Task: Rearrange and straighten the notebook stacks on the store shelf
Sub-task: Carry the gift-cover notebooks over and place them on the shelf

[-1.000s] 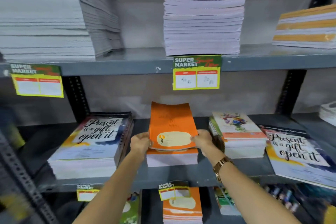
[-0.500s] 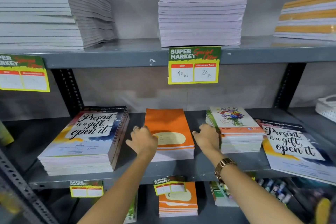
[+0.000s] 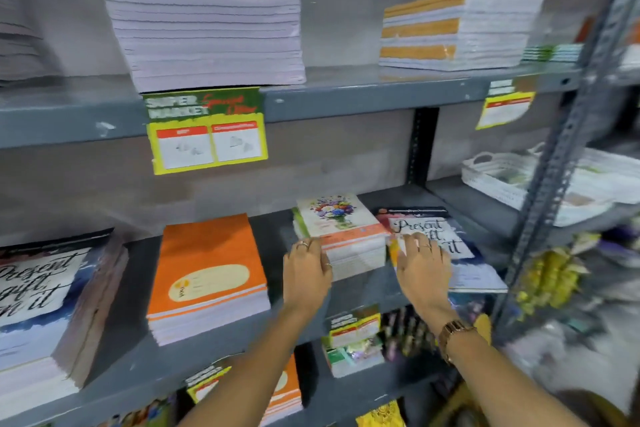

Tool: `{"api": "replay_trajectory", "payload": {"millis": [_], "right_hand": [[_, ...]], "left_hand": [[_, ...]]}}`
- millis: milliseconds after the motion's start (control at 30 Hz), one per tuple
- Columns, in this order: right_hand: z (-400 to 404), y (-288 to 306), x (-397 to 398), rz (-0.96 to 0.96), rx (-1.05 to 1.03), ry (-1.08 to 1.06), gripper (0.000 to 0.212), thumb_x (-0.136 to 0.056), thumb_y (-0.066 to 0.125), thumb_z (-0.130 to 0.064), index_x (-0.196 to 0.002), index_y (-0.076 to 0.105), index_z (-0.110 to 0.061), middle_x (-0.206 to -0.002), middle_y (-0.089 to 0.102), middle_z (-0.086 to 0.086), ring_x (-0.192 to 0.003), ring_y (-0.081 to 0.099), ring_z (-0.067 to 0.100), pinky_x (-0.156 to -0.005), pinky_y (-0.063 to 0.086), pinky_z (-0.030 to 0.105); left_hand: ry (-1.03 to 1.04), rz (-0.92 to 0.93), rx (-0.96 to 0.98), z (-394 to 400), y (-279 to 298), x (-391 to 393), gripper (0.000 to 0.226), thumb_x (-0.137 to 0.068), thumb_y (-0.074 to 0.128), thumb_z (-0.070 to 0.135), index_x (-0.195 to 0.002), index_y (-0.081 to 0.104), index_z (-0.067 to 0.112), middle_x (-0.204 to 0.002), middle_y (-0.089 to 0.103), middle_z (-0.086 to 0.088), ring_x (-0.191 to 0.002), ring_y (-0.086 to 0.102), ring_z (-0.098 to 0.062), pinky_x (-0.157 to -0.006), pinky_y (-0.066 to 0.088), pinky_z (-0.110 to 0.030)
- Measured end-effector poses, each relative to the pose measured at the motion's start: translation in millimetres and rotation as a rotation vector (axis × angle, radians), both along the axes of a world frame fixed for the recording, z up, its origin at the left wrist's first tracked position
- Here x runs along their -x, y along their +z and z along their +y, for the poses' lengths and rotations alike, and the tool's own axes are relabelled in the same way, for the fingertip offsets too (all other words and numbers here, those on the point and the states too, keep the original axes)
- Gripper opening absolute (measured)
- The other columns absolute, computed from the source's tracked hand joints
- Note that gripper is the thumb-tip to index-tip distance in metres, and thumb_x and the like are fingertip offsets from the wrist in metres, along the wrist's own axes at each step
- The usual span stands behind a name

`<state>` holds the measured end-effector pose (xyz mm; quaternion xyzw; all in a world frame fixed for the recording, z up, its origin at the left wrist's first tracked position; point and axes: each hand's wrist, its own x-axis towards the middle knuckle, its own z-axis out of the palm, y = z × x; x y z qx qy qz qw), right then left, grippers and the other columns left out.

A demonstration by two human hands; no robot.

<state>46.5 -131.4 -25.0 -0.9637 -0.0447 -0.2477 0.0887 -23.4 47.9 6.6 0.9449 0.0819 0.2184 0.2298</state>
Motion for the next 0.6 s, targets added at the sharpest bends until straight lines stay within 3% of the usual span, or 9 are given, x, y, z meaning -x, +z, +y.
{"api": "replay_trajectory", "payload": {"millis": [133, 233, 367, 433, 533, 600], "right_hand": [[-56.7, -5.5, -8.9, 0.144, 0.004, -0.106, 0.041, -0.079, 0.07, -0.017, -0.116, 0.061, -0.002, -0.12, 0.064, 0.019, -0.108, 0.059, 0.038, -0.084, 0.052, 0.046], [-89.7, -10.3, -14.1, 0.21, -0.04, -0.182, 0.044, -0.092, 0.053, -0.026, -0.129, 0.048, -0.003, -0.135, 0.051, 0.018, -0.123, 0.046, 0.037, -0.096, 0.043, 0.047], [-122.3, -17.4, -21.5, 0.264, -0.025, -0.233, 0.044, -0.096, 0.043, -0.032, -0.131, 0.043, -0.005, -0.139, 0.045, 0.015, -0.127, 0.04, 0.034, -0.1, 0.04, 0.044], [-131.1, -21.5, -25.1, 0.303, -0.04, -0.25, 0.043, -0.097, 0.04, -0.032, -0.131, 0.042, -0.006, -0.141, 0.043, 0.015, -0.127, 0.04, 0.033, -0.1, 0.04, 0.044], [-141.9, -27.0, -30.8, 0.346, -0.06, -0.276, 0.042, -0.098, 0.035, -0.033, -0.131, 0.042, -0.007, -0.139, 0.045, 0.015, -0.125, 0.042, 0.033, -0.098, 0.042, 0.043], [-146.4, -28.8, -35.3, 0.374, -0.067, -0.287, 0.042, -0.098, 0.034, -0.033, -0.13, 0.043, -0.007, -0.135, 0.048, 0.016, -0.121, 0.046, 0.033, -0.096, 0.042, 0.041]], "left_hand": [[-0.127, 0.097, 0.187, -52.6, -11.0, -12.7, 0.042, -0.092, 0.044, 0.014, -0.133, 0.047, 0.01, -0.132, 0.054, -0.015, -0.12, 0.051, -0.03, -0.101, 0.04, -0.037], [-0.161, 0.157, 0.287, -89.2, -17.3, -24.2, 0.04, -0.094, 0.043, 0.016, -0.133, 0.046, 0.01, -0.127, 0.054, -0.017, -0.112, 0.056, -0.032, -0.092, 0.044, -0.035], [-0.138, 0.21, 0.408, -124.3, -22.1, -39.4, 0.032, -0.092, 0.045, 0.01, -0.122, 0.052, 0.002, -0.116, 0.059, -0.024, -0.097, 0.055, -0.034, -0.069, 0.036, -0.03], [-0.085, 0.245, 0.471, -133.1, -24.4, -47.6, 0.033, -0.091, 0.046, 0.009, -0.12, 0.052, -0.007, -0.111, 0.06, -0.029, -0.094, 0.056, -0.037, -0.071, 0.041, -0.04], [0.023, 0.296, 0.635, -145.1, -26.4, -59.7, 0.024, -0.089, 0.047, 0.004, -0.097, 0.056, -0.016, -0.076, 0.057, -0.024, -0.09, 0.057, -0.042, -0.081, 0.045, -0.047], [0.104, 0.344, 0.748, -149.3, -26.9, -66.7, 0.022, -0.087, 0.048, 0.004, -0.091, 0.057, -0.016, -0.085, 0.063, -0.028, -0.1, 0.059, -0.043, -0.079, 0.047, -0.045]]}}
